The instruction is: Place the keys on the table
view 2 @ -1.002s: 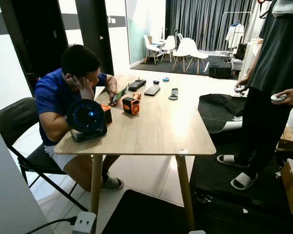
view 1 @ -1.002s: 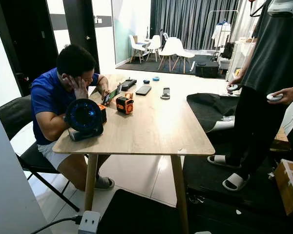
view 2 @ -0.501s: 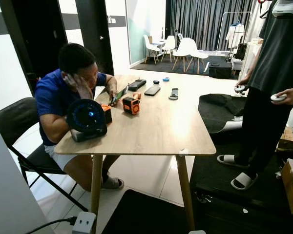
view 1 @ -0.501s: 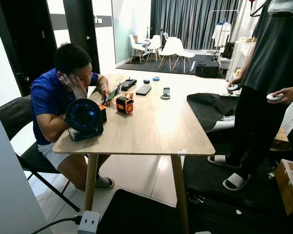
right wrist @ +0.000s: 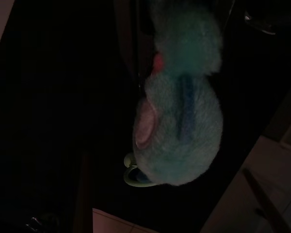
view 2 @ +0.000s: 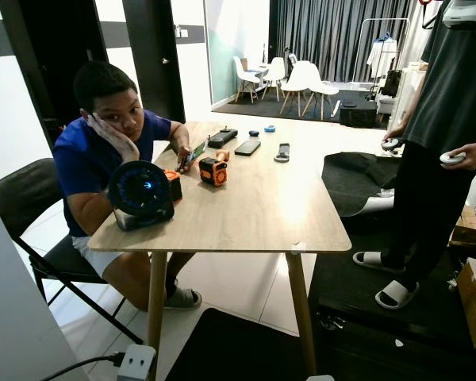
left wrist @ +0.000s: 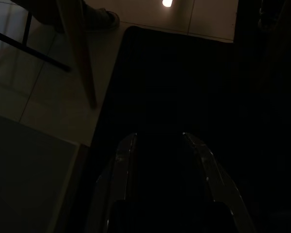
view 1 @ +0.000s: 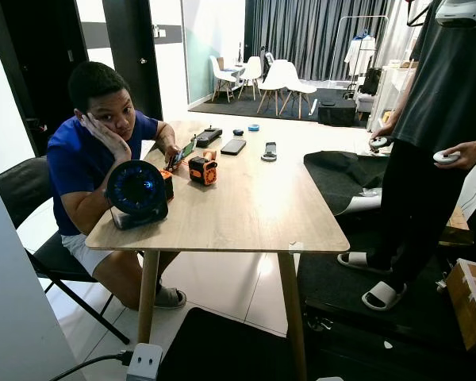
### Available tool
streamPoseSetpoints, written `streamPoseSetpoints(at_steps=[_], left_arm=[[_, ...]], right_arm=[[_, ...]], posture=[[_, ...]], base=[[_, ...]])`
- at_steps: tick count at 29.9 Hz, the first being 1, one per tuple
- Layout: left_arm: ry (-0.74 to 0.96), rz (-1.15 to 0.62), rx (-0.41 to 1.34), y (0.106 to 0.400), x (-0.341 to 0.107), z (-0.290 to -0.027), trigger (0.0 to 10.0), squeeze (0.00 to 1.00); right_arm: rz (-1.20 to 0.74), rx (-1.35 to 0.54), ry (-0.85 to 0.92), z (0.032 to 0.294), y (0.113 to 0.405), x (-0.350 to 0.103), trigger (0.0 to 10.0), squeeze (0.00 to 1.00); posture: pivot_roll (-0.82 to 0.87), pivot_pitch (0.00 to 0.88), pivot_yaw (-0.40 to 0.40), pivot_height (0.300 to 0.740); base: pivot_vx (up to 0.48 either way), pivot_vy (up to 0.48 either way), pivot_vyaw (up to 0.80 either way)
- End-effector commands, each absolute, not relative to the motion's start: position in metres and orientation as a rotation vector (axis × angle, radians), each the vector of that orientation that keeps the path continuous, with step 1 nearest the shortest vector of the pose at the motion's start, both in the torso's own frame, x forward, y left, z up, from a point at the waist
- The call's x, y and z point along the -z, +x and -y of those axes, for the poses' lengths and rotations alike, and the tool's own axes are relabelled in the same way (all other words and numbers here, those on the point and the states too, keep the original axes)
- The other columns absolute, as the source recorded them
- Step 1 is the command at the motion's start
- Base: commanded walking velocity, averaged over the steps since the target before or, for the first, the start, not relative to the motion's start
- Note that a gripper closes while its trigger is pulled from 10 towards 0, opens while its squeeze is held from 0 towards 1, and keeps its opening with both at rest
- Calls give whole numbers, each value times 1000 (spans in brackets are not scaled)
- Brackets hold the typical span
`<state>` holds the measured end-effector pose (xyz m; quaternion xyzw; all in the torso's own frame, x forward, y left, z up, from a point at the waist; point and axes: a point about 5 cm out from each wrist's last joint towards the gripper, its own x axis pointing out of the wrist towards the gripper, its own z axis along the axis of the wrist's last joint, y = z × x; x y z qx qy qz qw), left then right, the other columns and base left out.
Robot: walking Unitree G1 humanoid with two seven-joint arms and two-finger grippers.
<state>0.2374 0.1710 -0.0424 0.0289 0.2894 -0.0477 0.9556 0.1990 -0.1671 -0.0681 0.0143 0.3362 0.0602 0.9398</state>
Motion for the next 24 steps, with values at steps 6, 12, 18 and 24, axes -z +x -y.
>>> streamPoseSetpoints(at_steps=[6,12,18,24], left_arm=[[53,-588,85,238,42,-173,10000,0],[51,-588,86,238,42,-173,10000,0],[51,-587,87,238,42,-173,10000,0],[49,-587,89,238,42,-172,10000,0]], right_arm=[[-708,-118,37,166,196,71,10000,0],[-710,-117,37,166,196,71,10000,0],[-710,-116,37,166,196,71,10000,0],[-711,-112,36,166,196,71,10000,0]], posture=[[59,35,16,740],[59,34,16,740],[59,32,16,740],[58,33,16,740]], base=[[0,0,0],[0,0,0],[0,0,0],[0,0,0]])
